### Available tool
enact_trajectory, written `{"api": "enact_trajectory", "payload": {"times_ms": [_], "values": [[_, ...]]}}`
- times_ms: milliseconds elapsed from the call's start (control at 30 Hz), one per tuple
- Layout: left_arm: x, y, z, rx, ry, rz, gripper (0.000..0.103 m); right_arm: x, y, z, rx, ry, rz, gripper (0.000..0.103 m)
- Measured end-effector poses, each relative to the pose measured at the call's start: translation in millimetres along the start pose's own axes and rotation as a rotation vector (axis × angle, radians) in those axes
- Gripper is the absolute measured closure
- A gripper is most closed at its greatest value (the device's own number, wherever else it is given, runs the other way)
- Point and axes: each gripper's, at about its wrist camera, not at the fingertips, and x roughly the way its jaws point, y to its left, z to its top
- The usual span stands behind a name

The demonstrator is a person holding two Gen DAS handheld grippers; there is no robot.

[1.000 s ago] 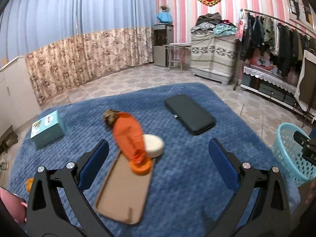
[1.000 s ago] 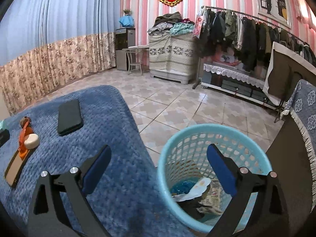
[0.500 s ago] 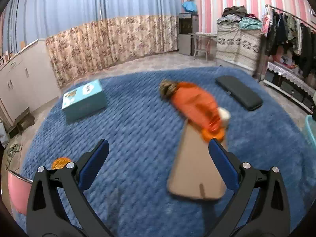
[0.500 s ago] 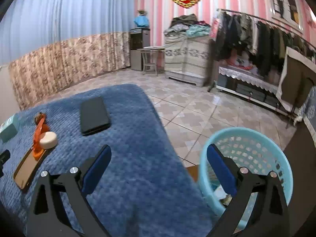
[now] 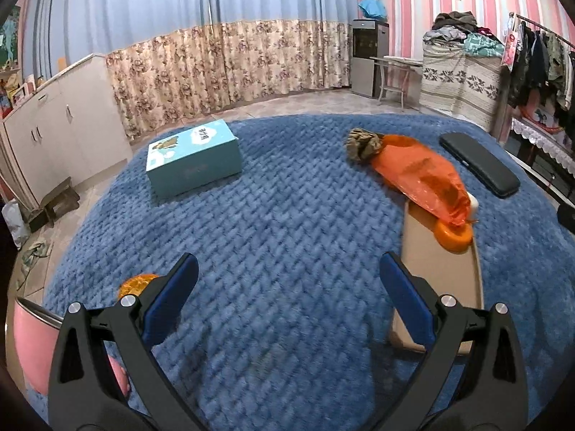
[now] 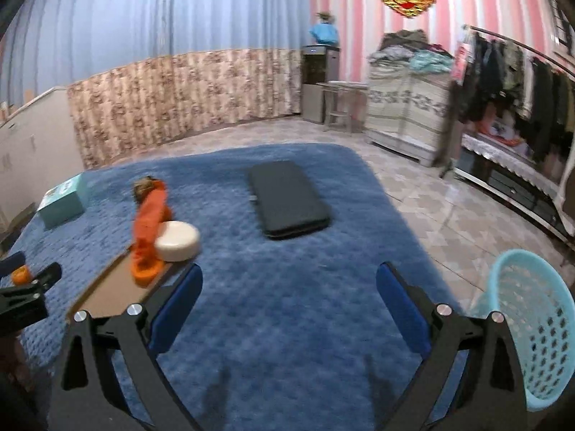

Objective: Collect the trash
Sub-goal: 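Return to the rug and grasp the orange plastic bag with the right tool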

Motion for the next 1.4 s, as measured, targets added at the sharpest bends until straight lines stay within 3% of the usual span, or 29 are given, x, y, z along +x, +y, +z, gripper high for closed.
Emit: {"api": "enact_trajectory", "payload": {"times_ms": [267,367,500,700,833,933,1133,1267,1400], "values": [[19,3,-2,-0.034,0.075,0.056,0.006,12,20,8,-0.032,-0.002,0.085,0.008],[18,9,-4,-0.067,0.07,0.066,0.006,21,30,16,-0.033,0.003,0.127,0.008],[22,17,-5,-0.11,0.093,0.077,0.006,37,57,21,-0.101,0.016,0.165,0.009],[21,18,-6,-0.115,0.091,0.084,0.006,67,91,28,-0.17,0.078,0.254,0.044],[24,18,-6,-0.108,0.108,0.078,0.006,81,98,25,-0.177,0.124,0.305,0.074],[27,15,-5,-0.1,0.116,0.078,0.006,79,98,22,-0.185,0.11,0.333,0.087],[33,11,-3,-0.08,0.144,0.078,0.006,55,80,26,-0.16,0.049,0.341,0.09],[34,3,-2,-0.042,0.153,0.086,0.006,20,41,25,-0.131,0.019,0.26,0.09],[20,-7,3,-0.024,0.089,0.075,0.006,0,10,23,-0.104,0.012,0.195,0.089]]}}
